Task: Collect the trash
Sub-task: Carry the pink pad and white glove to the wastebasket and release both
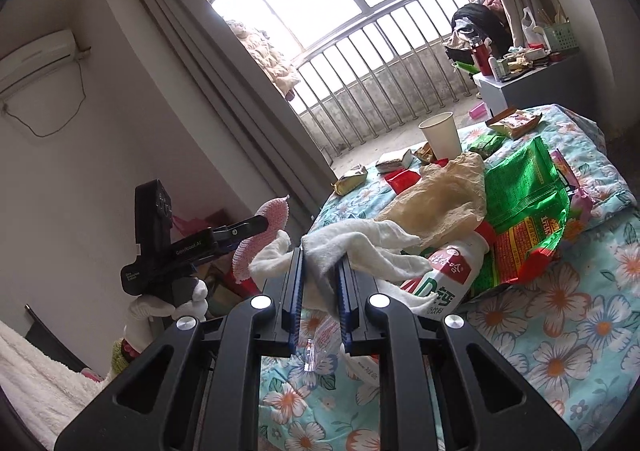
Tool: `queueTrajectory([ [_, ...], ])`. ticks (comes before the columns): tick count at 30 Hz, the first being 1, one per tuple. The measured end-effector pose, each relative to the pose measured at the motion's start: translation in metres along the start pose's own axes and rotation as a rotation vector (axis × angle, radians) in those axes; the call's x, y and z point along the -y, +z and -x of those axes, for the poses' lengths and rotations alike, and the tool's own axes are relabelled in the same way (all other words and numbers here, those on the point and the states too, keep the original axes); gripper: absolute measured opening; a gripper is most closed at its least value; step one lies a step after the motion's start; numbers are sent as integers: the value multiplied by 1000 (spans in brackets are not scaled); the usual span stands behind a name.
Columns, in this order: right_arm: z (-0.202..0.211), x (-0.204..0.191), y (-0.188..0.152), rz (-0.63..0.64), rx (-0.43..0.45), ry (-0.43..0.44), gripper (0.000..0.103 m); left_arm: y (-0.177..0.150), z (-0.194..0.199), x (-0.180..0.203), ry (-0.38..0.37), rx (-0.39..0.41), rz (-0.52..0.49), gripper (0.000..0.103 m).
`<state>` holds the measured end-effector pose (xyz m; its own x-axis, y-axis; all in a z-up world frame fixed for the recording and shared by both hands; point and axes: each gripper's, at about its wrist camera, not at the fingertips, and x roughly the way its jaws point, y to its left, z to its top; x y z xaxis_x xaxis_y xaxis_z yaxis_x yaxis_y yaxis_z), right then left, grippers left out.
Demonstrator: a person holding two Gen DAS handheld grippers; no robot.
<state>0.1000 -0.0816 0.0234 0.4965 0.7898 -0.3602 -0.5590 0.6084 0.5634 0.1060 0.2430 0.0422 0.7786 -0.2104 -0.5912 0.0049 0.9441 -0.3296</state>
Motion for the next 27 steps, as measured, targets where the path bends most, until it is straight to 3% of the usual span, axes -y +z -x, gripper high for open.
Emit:
queueTrajectory([
  [12,49,13,-2,-32,113,-42,16,3,10,43,-75,13,-61,77],
  [27,151,64,-17,-129,330,-196,16,1,-23,160,-231,-54,-238,77],
])
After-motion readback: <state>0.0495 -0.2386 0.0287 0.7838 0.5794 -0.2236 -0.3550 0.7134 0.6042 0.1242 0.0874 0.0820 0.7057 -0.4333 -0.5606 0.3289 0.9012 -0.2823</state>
